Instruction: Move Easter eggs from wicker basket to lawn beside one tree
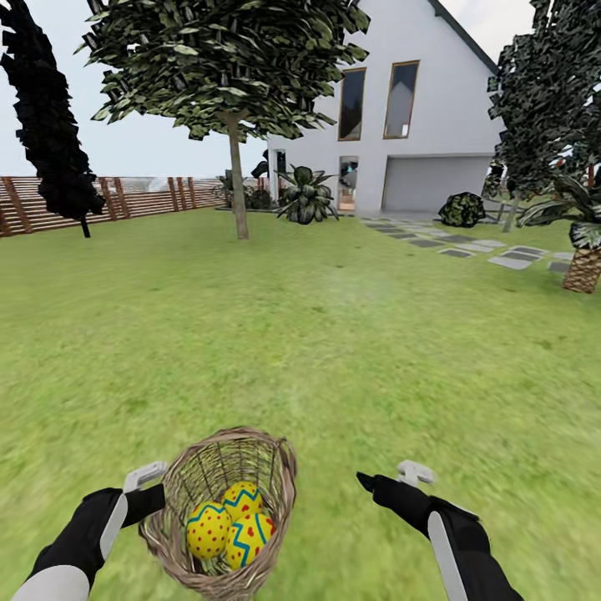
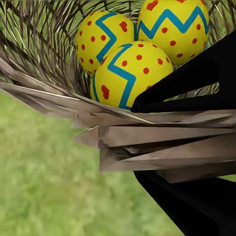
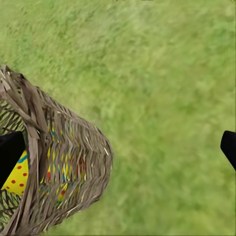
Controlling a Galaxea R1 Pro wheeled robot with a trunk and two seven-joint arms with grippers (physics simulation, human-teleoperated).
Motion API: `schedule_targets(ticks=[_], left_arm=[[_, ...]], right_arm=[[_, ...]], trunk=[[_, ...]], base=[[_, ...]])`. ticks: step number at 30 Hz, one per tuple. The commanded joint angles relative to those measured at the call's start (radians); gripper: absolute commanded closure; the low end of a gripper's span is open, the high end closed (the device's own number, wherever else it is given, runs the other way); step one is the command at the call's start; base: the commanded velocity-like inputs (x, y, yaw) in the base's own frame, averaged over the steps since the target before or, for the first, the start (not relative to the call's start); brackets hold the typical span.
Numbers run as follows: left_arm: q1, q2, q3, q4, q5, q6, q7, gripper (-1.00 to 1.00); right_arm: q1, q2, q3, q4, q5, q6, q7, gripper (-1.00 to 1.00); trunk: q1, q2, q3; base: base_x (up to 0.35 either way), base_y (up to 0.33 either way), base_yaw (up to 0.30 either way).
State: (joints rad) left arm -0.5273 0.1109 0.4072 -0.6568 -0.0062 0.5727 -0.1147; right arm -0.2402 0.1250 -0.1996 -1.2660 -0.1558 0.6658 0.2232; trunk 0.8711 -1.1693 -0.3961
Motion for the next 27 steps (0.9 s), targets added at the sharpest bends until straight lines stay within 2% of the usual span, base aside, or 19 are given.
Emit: schedule_targets(ticks=[1,27], left_arm=[[-0.001,0.0,0.004,-0.001,0.005,0.006,-0.005,1.0],[-0.001,-0.001,0.004,-0.001,0.005,0.006,-0.005,1.0]], right_arm=[[-0.001,0.002,-0.003,-0.001,-0.002,0.006,0.004,-1.0],[-0.002,0.002,-0.004,0.032,-0.002,0.005,0.004,-1.0]], trunk=[[0.001,-0.001,-0.001],[0.001,-0.001,-0.001]], base=[[0.32,0.11,0.005],[0.32,0.112,0.0]])
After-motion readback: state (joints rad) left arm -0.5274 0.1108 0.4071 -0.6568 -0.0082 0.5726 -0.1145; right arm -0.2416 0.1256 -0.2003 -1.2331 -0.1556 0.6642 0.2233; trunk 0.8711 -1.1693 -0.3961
